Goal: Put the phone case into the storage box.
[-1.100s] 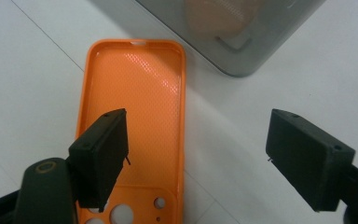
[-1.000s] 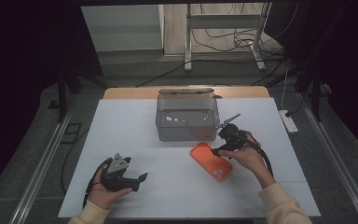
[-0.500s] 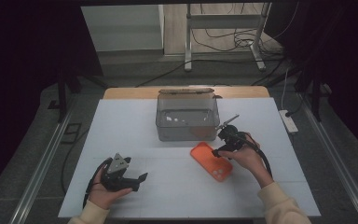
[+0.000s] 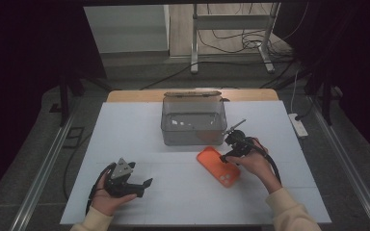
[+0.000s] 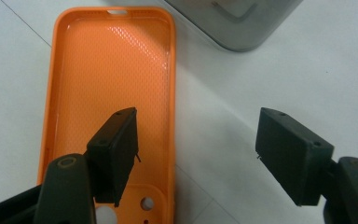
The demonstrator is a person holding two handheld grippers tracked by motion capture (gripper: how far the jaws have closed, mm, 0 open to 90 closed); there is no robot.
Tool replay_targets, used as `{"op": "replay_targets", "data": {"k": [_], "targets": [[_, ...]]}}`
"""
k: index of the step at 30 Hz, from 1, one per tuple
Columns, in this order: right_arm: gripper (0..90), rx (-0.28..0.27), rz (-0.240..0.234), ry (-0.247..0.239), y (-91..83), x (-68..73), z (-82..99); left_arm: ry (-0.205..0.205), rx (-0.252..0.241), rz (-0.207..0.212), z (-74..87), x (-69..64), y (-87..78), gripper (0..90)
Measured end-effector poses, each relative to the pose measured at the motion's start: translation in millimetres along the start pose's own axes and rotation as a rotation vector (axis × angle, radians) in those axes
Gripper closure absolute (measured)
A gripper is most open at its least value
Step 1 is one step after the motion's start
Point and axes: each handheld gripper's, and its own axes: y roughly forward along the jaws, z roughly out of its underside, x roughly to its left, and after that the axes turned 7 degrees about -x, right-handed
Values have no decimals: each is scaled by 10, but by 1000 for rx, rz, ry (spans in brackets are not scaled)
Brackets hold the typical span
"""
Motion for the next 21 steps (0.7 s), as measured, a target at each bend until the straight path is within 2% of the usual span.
{"op": "replay_targets", "data": {"k": [21], "targets": [[410, 39, -6, -13, 58, 2, 19, 1, 1, 1, 0, -5, 2, 113]]}}
